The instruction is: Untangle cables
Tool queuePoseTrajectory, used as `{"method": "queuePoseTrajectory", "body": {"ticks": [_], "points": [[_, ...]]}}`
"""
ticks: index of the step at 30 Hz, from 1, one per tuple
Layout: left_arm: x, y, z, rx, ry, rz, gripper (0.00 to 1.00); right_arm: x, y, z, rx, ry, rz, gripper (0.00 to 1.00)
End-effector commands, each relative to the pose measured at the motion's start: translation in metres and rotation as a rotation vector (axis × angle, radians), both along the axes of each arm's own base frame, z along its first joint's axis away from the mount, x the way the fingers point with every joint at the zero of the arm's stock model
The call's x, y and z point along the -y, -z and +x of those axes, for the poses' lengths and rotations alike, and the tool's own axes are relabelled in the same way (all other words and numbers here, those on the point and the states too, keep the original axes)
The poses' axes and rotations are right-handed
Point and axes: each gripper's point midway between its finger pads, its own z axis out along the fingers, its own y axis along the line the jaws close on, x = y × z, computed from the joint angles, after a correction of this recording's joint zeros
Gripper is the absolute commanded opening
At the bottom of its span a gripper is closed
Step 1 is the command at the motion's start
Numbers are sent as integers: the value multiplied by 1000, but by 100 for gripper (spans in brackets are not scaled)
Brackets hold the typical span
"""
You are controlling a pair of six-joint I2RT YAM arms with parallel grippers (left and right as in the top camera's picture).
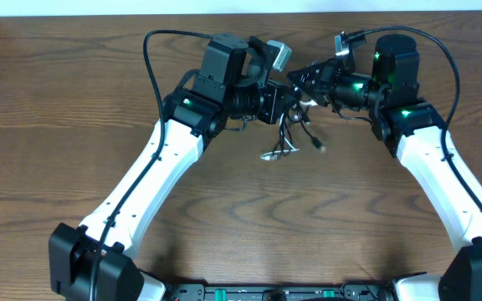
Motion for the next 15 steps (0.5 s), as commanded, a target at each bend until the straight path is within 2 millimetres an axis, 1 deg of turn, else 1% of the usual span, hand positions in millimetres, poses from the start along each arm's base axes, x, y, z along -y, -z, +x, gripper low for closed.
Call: {"method": "queuePoseTrajectory", "body": {"ticks": [1, 2, 3, 5, 7, 8, 10, 11, 13, 15], "points": [[-9, 1, 9, 7, -55, 24, 7, 0, -13, -5, 58, -34, 4, 33], [-10, 2, 9, 3, -57, 26, 7, 5, -12, -1, 82, -20, -13, 47], [-12, 3, 8, -4, -58, 29, 7, 10, -10, 2, 88, -9, -22, 54], [-18, 9, 7, -36, -67, 43, 7, 26, -8, 9, 103, 25, -44, 64], [-24, 12, 0, -65, -31, 42, 7, 49, -3, 17, 129, 62, -80, 66], [-25, 12, -2, -69, -10, 32, 7, 57, -1, 20, 140, 74, -99, 66], [-24, 8, -7, -71, 34, 1, 7, 72, 8, 24, 168, 99, -163, 65], [-23, 1, -12, -75, 80, -43, 7, 77, 14, 24, 201, 88, -210, 66], [-23, -9, -19, -77, 151, -111, 7, 80, 21, 20, 279, 39, -285, 66], [-27, -21, -25, -101, 200, -188, 7, 79, 27, 15, 407, -41, -383, 74]]}}
